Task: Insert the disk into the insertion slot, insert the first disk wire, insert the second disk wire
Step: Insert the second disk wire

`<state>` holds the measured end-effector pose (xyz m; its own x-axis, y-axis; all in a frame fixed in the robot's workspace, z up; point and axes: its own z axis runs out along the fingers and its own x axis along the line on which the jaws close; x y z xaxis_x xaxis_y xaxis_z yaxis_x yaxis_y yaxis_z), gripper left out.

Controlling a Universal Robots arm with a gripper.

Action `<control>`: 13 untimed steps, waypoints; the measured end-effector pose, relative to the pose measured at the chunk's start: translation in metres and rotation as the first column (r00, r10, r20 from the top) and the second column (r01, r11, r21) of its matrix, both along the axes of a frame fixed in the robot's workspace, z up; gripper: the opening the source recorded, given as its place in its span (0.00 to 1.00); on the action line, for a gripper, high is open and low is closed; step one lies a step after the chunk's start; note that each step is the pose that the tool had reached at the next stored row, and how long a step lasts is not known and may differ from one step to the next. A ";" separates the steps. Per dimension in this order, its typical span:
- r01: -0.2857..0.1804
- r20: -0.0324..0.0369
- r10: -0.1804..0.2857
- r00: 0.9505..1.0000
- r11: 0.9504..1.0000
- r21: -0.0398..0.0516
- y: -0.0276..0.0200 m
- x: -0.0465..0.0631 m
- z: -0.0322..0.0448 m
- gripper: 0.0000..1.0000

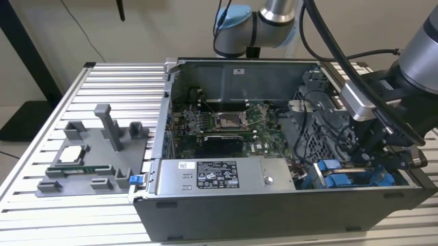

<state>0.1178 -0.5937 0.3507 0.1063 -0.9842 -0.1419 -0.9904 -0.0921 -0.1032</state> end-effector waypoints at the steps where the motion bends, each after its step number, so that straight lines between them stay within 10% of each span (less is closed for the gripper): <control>1: 0.000 0.000 0.000 1.000 1.000 0.000 0.0000 0.000 -0.0005 0.00; 8: 0.014 -0.002 -0.014 1.000 1.000 0.000 0.0003 0.002 -0.0030 0.00; 13: 0.036 -0.018 -0.036 0.999 0.999 -0.001 0.0009 0.002 -0.0030 0.00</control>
